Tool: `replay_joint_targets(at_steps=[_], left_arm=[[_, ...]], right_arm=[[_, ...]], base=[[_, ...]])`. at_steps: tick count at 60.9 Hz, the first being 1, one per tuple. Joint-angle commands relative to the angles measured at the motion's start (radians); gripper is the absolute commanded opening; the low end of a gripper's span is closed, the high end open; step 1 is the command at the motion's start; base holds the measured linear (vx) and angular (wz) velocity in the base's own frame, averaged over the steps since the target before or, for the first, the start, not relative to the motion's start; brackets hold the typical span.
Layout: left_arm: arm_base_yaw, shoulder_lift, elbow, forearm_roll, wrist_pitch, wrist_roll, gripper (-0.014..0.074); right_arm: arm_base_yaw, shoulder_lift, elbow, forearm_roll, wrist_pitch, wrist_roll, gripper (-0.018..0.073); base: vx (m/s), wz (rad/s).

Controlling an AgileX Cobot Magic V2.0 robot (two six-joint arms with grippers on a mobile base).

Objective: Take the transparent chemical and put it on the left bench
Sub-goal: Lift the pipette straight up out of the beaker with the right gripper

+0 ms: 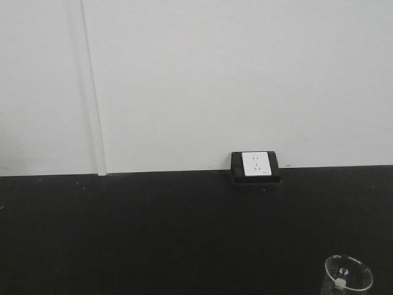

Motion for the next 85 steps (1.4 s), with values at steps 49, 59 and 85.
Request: replay_joint_targets(at_steps=[49, 59, 85], left_arm=[[-0.002, -0.019, 0.016, -0.001, -0.078, -0.008, -0.0003], [-0.002, -0.019, 0.016, -0.001, -0.078, -0.008, -0.0003], [-0.002, -0.019, 0.016, -0.001, -0.078, -0.008, -0.0003]], right_arm=[[-0.009, -0.340, -0.030, -0.005, 0.274, -0.007, -0.0004], [-0.009, -0.340, -0.030, -0.005, 0.274, -0.007, -0.0004], [-0.009, -0.340, -0.030, -0.005, 0.274, -0.007, -0.0004]], base=[[0.00, 0.00], [0.00, 0.00], [-0.01, -0.01]])
